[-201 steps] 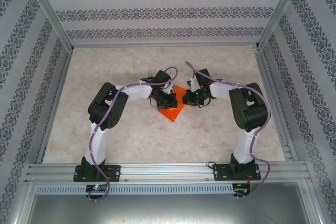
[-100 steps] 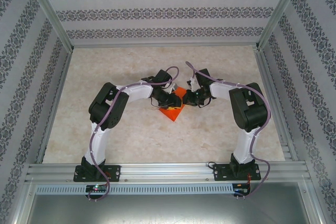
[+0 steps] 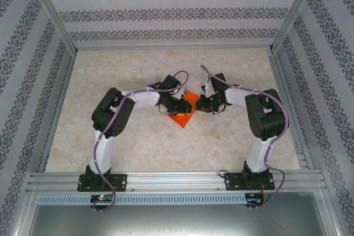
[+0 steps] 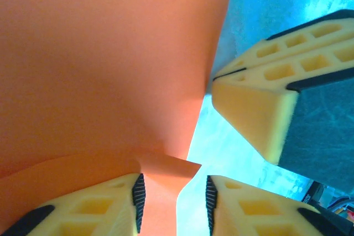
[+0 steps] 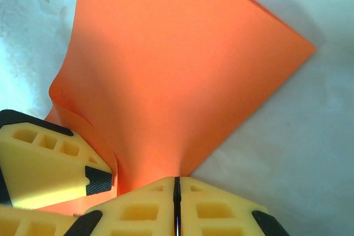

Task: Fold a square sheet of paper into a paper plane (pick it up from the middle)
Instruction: Fold the triangle a second time at the center of the table.

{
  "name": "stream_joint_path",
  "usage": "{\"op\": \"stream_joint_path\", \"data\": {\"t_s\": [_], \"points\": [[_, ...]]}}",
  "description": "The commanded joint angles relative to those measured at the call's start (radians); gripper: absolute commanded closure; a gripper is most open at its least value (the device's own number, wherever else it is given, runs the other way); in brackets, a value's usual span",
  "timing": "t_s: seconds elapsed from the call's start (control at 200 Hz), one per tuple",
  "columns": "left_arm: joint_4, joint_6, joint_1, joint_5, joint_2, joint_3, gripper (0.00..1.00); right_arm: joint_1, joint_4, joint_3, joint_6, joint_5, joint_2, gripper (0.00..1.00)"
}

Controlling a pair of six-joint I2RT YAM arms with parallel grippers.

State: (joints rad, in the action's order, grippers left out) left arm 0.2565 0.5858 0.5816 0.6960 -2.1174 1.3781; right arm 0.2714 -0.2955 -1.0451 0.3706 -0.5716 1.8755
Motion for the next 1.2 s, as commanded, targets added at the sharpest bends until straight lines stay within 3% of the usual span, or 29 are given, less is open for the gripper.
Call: {"op": "stream_joint_path", "data": {"t_s": [0.0,0.42,0.859,1.194], "points": [[-0.015,0.005,0.012,-0.033,0.026,-0.039,0.67,-0.008,0.004,0.018,0.008,-0.034,-0.037,0.90],[-0.027,-0.007,0.012,-0.029,0.032,-0.064,0.91,0.016,0.050,0.065,0.068,-0.111,-0.111,0.94],[-0.028,-0.015,0.012,-0.023,0.042,-0.072,0.94,0.081,0.101,0.084,0.120,-0.128,-0.057,0.97],[-0.042,-0.007,0.009,-0.006,0.045,-0.075,0.95,0.084,0.060,0.067,0.088,-0.065,-0.015,0.97]]}}
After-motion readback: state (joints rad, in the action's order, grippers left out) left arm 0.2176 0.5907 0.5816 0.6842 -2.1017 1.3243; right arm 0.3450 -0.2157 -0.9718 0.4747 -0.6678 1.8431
